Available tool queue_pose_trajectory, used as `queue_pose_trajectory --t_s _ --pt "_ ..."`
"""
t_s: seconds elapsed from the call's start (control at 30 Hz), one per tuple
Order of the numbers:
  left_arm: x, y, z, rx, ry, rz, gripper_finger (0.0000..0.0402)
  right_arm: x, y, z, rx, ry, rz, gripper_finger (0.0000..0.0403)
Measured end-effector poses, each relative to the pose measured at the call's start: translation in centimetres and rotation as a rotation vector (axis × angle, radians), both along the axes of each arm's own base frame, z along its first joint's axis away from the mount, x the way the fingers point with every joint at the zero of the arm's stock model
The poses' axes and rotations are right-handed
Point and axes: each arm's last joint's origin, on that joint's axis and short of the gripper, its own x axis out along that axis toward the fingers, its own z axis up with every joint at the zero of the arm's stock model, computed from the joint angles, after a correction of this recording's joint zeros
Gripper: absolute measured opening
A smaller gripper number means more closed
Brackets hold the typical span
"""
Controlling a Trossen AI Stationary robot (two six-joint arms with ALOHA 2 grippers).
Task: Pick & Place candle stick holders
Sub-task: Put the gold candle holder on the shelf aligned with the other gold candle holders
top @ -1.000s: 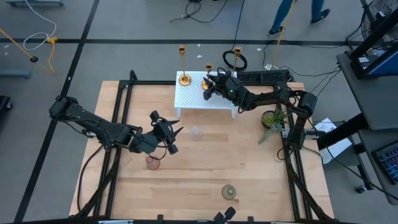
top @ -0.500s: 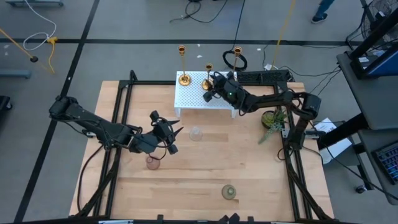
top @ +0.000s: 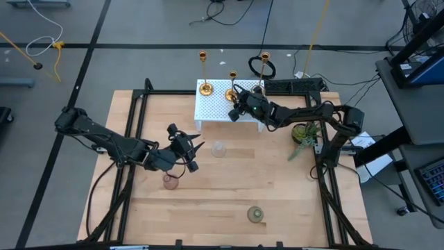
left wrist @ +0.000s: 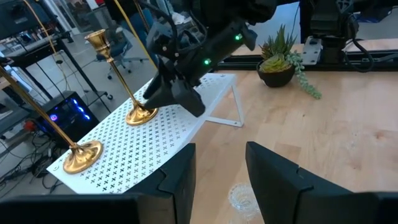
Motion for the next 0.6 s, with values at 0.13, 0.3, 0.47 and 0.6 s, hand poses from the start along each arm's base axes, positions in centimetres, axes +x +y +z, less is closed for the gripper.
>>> queue_pose_trajectory --t_s 0.13,0.3,0.47,0.6 --pt "0.0 0.0 0.0 0.000 0.000 0.000 0.0147 0.2 0.2 0.1 0.024 -0.022 0.065 0.0092" --pt "0.0 0.0 0.0 -0.002 -0.001 0.000 0.0147 -0.3 -0.8 0.1 0.030 -0.030 0.040 0.0017" --pt "0.0 0.0 0.0 0.000 0.000 0.000 0.0147 -1.0 -2.5 0.1 0.068 -0.063 0.060 0.0009" --pt "0.0 0.0 0.0 0.014 0.009 -0.004 0.0147 -1.4 -3.4 0.1 0.115 -0.090 0.168 0.0001"
